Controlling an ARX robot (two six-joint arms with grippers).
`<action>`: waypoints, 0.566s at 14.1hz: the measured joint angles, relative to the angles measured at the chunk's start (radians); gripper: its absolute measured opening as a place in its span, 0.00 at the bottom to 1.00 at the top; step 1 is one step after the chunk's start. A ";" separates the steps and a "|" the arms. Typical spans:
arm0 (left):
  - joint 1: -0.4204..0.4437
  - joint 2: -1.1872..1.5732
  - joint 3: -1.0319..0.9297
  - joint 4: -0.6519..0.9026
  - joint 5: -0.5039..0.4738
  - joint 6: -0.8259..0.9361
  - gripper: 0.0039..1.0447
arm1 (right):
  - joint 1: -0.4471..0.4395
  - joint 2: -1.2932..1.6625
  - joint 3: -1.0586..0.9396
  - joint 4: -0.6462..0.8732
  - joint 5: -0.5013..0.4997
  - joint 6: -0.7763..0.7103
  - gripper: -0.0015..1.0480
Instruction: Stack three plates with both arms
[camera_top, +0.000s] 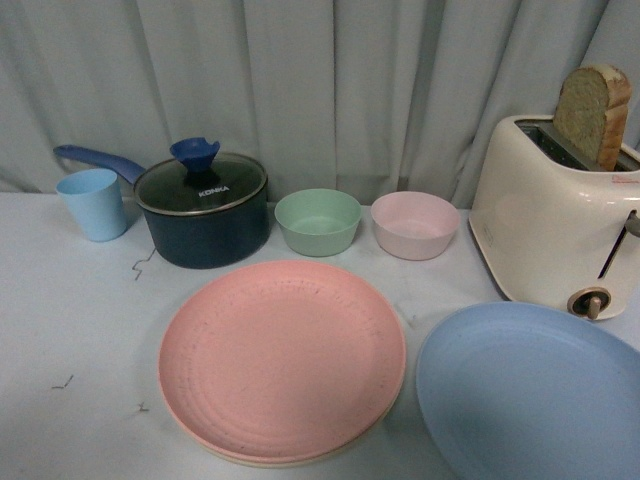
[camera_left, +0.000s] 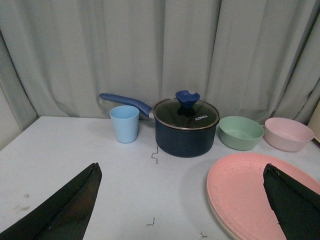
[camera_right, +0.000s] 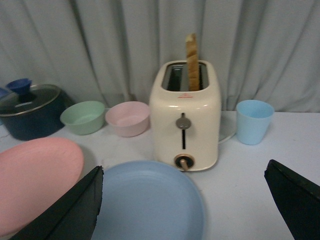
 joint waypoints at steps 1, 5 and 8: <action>0.000 0.000 0.000 0.000 0.000 0.000 0.94 | 0.008 0.171 0.019 0.152 0.055 0.001 0.94; 0.000 0.000 0.000 0.000 0.000 0.000 0.94 | 0.193 0.814 0.188 0.449 0.426 0.029 0.94; 0.000 0.000 0.000 0.000 0.000 0.000 0.94 | 0.312 1.103 0.324 0.285 0.550 0.126 0.94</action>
